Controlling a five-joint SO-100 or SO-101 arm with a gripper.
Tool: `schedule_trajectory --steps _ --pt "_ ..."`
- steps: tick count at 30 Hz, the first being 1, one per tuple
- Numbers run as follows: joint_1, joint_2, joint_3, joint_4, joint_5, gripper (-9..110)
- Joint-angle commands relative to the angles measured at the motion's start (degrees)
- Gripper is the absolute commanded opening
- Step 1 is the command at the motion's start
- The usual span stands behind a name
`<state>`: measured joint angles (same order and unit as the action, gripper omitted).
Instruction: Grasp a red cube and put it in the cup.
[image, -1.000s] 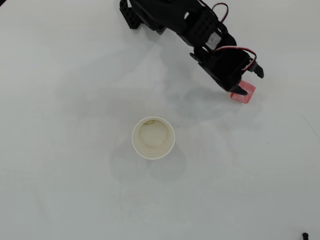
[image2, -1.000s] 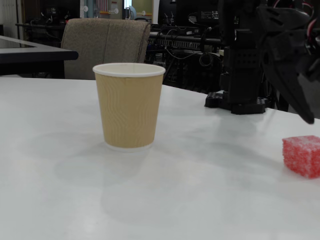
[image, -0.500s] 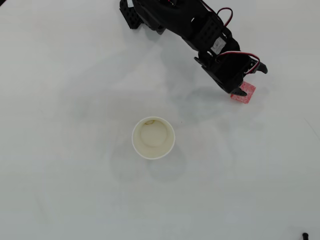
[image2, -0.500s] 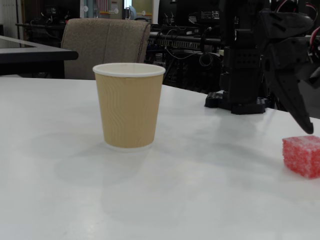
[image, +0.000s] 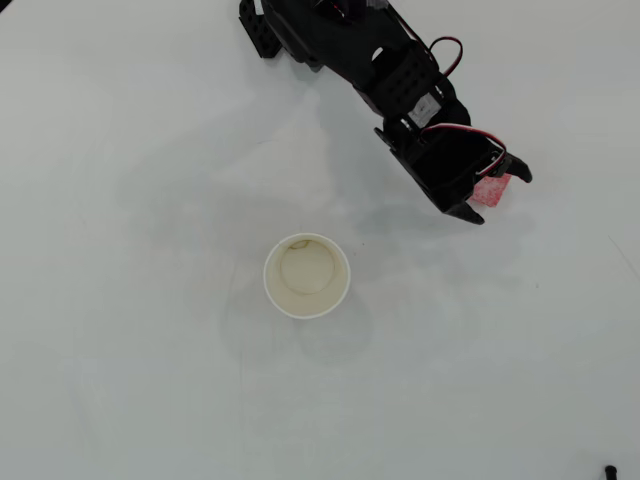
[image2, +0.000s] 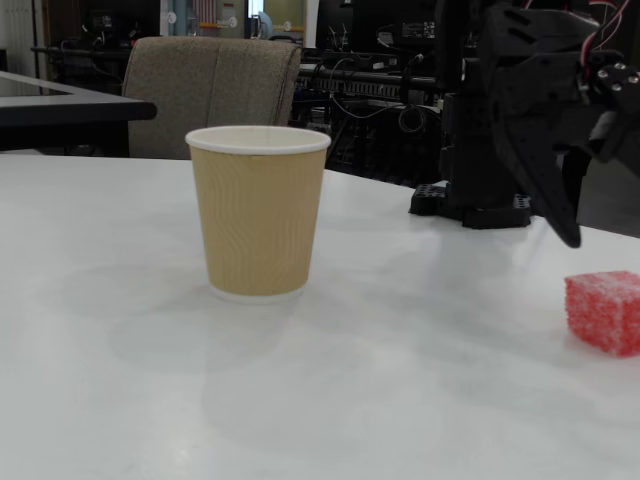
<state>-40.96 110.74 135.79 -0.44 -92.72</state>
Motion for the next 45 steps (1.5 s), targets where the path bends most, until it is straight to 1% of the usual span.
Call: schedule_trajectory --steps 1,5,10,14,23,32,45 --pt "-0.7 2.3 -2.8 -0.5 0.6 30" --pt "-1.8 2.0 -2.3 -1.2 0.4 30" --pt "-2.8 1.0 -2.1 -2.1 0.4 34" --pt "-3.6 -0.2 -2.1 -4.0 0.9 34" --pt "-4.7 -1.5 -2.1 1.0 2.1 34" --pt "-3.9 -5.2 -7.1 0.1 2.5 34" --pt "-1.8 -7.2 -7.9 -1.8 2.5 34"
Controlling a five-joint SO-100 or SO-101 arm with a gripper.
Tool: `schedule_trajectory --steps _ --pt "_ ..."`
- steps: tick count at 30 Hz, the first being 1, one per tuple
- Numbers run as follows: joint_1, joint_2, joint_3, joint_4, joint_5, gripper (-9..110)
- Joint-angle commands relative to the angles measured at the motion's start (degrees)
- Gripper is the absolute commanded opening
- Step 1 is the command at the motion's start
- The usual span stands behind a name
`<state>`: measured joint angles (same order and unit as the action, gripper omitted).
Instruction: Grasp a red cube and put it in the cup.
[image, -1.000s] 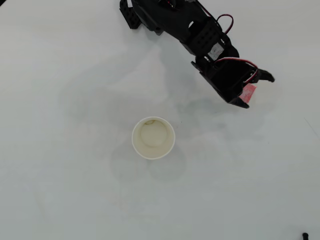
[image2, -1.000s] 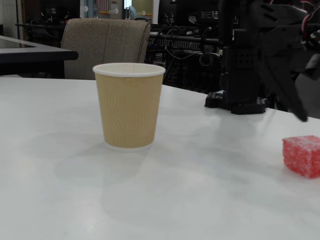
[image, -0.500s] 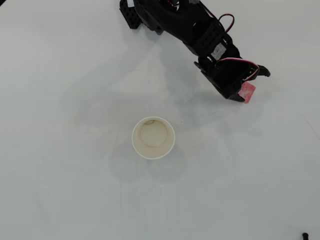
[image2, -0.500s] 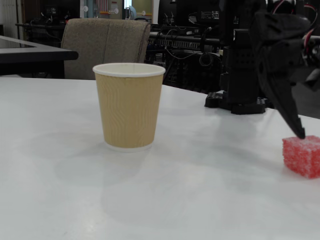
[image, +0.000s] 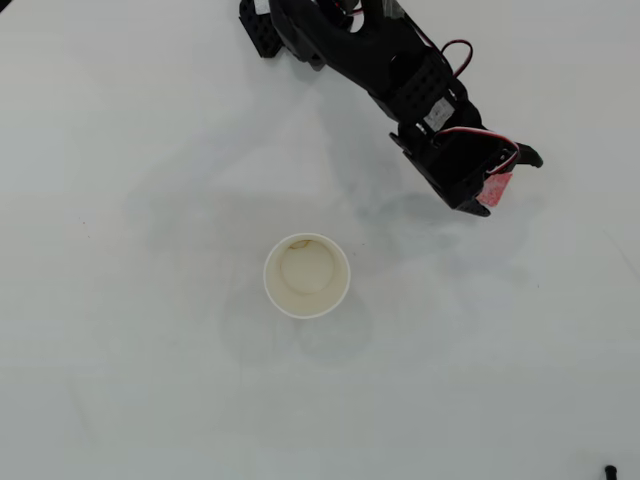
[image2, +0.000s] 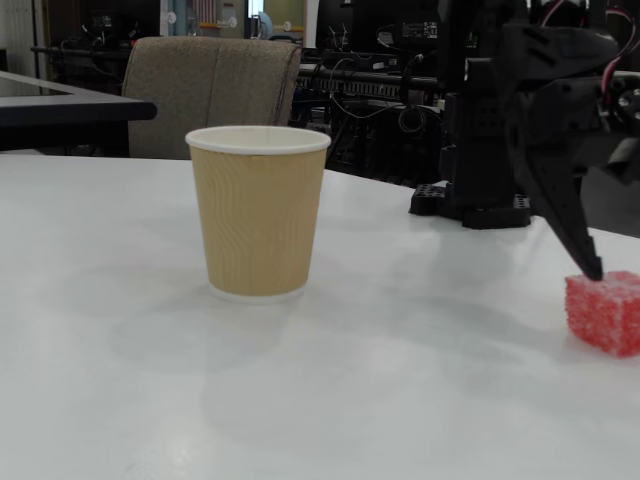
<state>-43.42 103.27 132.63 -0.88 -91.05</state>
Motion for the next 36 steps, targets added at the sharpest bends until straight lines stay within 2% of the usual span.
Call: schedule_trajectory --steps 1,18,32,36 --pt "0.8 0.0 -4.7 -1.4 0.9 34" --pt "0.5 -3.6 -5.4 -1.6 2.4 34" --pt "-0.3 -4.3 -7.6 15.4 14.2 33" --pt "-0.6 -4.3 -7.6 15.6 15.3 33"
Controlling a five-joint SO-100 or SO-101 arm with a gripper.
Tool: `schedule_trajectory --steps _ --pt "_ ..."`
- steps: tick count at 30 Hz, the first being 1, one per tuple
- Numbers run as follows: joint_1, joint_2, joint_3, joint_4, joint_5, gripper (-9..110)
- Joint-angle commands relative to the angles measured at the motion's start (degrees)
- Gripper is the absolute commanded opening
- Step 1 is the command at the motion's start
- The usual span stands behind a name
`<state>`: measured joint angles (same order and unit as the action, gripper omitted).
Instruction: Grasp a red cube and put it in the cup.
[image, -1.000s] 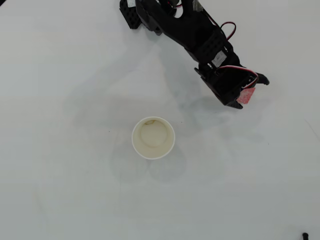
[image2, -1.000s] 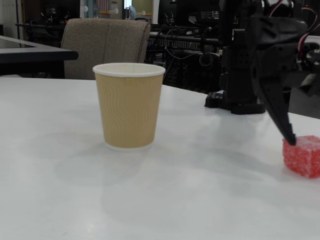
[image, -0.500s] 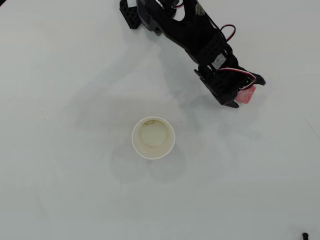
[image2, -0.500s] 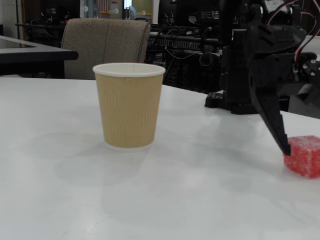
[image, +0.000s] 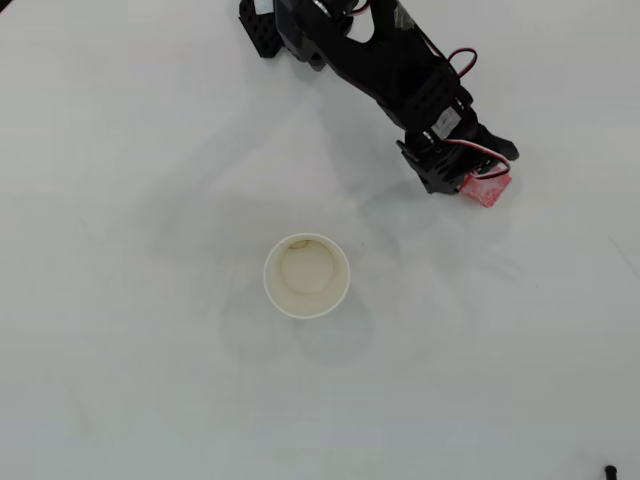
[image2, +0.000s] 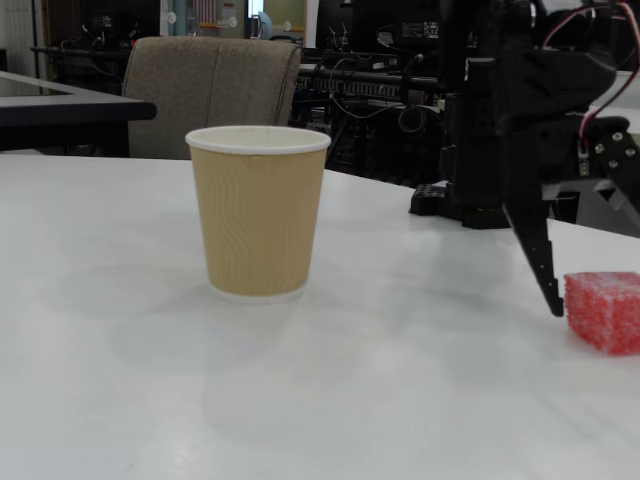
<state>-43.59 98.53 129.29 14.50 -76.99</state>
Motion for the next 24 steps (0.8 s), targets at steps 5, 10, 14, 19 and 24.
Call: schedule_trajectory --steps 5,10,14,19,24 --pt "0.4 0.5 -3.8 -10.8 3.1 34" --pt "1.3 0.4 -4.2 -20.7 11.4 34" --pt "1.4 0.3 -3.2 -19.4 11.4 34" --pt "1.5 0.1 -2.6 -15.9 11.6 34" --pt "1.8 0.0 -3.0 -17.2 12.1 34"
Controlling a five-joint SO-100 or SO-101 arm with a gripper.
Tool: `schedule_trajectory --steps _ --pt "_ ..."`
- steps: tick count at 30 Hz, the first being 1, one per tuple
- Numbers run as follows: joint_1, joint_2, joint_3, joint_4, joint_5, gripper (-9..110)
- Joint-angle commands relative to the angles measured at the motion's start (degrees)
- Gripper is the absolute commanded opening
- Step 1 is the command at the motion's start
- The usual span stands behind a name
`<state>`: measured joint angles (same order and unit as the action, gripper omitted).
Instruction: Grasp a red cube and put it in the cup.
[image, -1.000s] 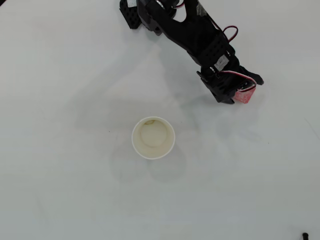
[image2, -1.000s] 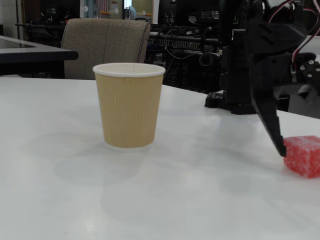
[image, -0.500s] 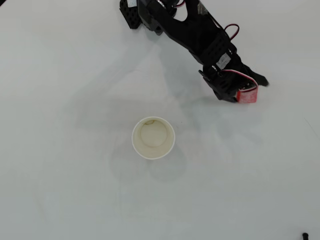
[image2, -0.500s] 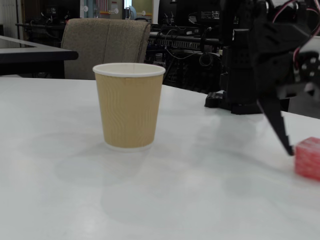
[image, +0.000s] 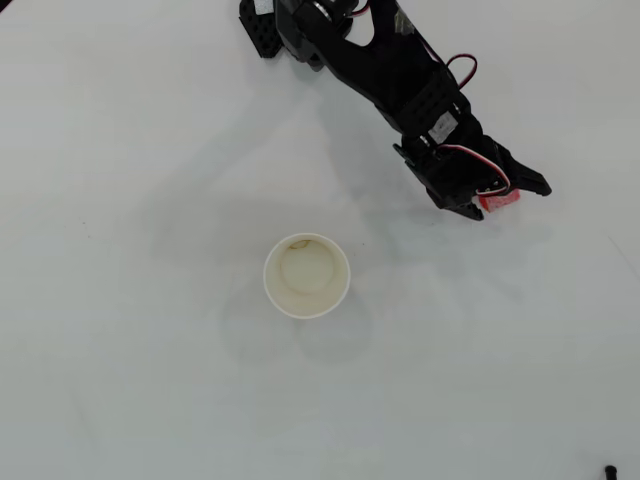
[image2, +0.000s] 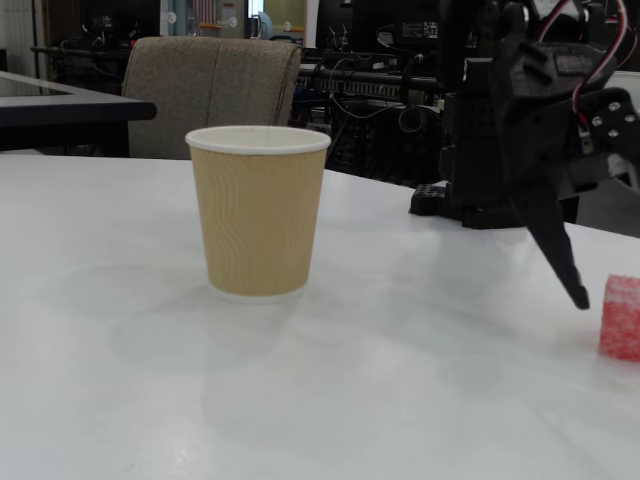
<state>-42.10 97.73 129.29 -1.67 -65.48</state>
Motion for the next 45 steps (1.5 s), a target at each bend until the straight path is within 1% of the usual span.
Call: schedule_trajectory --steps 1,4,7,12,20,23,45 --pt "0.4 0.8 -3.0 -1.0 0.4 34" --pt "0.4 0.8 -3.1 0.8 -3.5 34" --pt "0.4 1.0 -3.3 3.5 -11.4 34" --pt "0.4 0.8 -3.5 4.1 -21.9 34" --pt "0.5 0.8 -3.2 4.5 -33.0 34" --pt "0.8 0.8 -3.3 3.7 -34.4 34" --pt "3.2 0.5 2.1 2.3 -33.1 32"
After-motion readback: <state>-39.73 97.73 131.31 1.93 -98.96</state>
